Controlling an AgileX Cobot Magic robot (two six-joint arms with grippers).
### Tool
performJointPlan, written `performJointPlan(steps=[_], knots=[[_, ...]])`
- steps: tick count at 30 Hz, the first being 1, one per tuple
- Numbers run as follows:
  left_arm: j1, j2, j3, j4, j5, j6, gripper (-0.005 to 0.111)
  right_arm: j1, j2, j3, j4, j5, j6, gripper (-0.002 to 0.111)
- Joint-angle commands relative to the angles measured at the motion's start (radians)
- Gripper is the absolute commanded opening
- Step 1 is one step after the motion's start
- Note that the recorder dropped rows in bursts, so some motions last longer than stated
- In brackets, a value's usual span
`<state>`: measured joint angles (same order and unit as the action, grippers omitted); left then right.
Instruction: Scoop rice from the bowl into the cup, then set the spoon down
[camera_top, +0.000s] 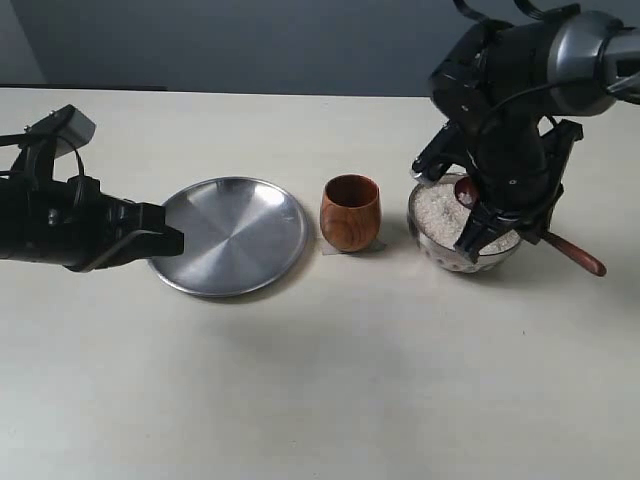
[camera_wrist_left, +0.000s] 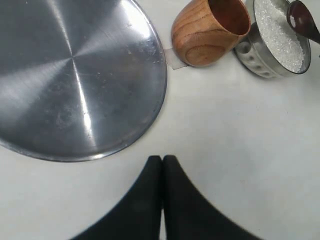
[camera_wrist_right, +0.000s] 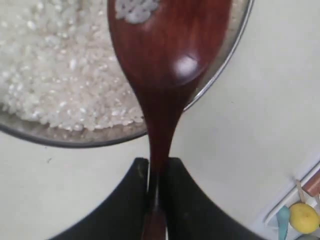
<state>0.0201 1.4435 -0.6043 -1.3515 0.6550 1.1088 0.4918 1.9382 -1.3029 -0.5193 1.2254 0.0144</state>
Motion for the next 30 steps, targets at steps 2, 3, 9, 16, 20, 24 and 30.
performJointPlan(steps=[2, 3, 9, 16, 20, 24, 30], knots=[[-0.004, -0.001, -0.004, -0.01, -0.002, 0.001, 0.0, -0.001, -0.042, 0.0, -0.03, -0.004, 0.036, -0.001], [-0.004, -0.001, -0.004, -0.01, -0.002, 0.001, 0.0, -0.001, -0.047, 0.0, -0.024, -0.004, 0.036, -0.001], [-0.004, -0.001, -0.004, -0.01, 0.0, 0.001, 0.0, -0.001, -0.058, 0.0, 0.016, -0.004, 0.021, -0.001], [-0.004, -0.001, -0.004, -0.01, 0.0, 0.001, 0.0, -0.017, -0.098, 0.0, -0.09, -0.004, 0.145, -0.001], [-0.004, -0.001, -0.004, -0.01, 0.002, 0.001, 0.0, -0.1, -0.134, 0.003, 0.045, -0.004, 0.185, -0.001], [-0.004, -0.001, -0.004, -0.01, 0.007, 0.001, 0.0, -0.197, -0.165, 0.019, 0.196, -0.029, 0.19, -0.001], [-0.004, -0.001, -0.004, -0.01, 0.007, 0.001, 0.0, -0.265, -0.197, 0.168, 0.255, -0.21, 0.233, -0.001]])
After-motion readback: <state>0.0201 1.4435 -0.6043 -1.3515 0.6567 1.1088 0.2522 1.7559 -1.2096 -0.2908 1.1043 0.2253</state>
